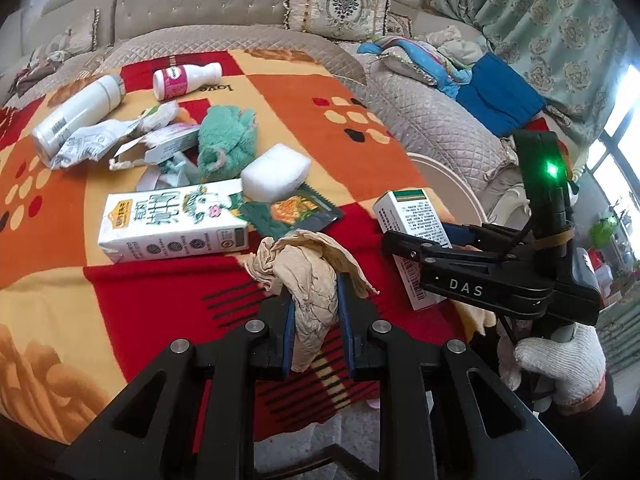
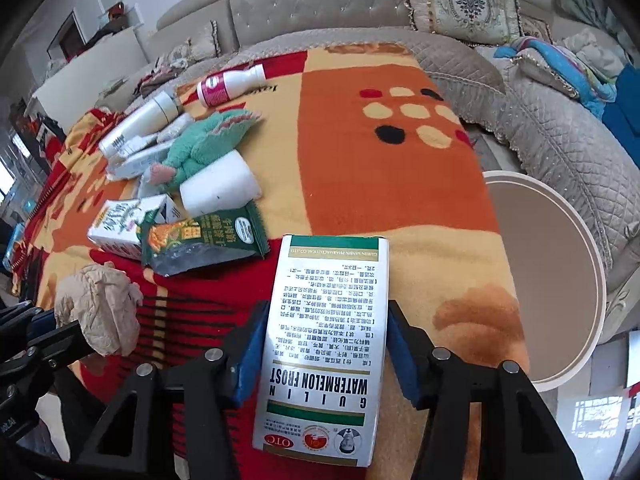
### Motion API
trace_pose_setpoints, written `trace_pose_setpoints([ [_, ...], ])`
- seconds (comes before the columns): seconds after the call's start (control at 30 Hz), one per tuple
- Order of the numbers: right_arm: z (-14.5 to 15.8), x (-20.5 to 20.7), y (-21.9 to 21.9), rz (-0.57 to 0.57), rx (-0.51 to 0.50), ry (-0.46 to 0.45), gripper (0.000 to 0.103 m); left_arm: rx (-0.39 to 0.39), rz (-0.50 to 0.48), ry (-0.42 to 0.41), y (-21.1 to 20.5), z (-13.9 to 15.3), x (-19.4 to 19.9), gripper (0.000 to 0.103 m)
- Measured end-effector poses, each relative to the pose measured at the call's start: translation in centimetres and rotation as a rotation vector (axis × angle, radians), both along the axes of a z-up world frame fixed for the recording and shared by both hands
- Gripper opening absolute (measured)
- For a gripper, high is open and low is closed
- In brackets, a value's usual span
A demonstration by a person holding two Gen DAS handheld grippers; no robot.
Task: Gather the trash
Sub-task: 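Carry the paper and box over the white bin and open both tools to drop them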
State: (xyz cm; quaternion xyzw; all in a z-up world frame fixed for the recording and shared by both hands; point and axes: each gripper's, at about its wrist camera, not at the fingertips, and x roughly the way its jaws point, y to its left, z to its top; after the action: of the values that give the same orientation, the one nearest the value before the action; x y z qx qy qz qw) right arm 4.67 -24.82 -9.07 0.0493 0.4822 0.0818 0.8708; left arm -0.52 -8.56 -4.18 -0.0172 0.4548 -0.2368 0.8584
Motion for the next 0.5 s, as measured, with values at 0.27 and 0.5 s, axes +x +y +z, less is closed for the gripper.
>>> trace_pose_setpoints([
  [0.27,2.8,-1.1,-1.4,-0.007,-0.01,-0.076,0.054,-0.016,-0.054,-0.021,-2.7,1.6,0.1,0.016],
  [0.5,4.6,-1.2,-3.8,-0.038,-0.013,-0.116,0.054,-0.025,-0.088,-0.052,-5.4,3.2,1.0,0.016],
])
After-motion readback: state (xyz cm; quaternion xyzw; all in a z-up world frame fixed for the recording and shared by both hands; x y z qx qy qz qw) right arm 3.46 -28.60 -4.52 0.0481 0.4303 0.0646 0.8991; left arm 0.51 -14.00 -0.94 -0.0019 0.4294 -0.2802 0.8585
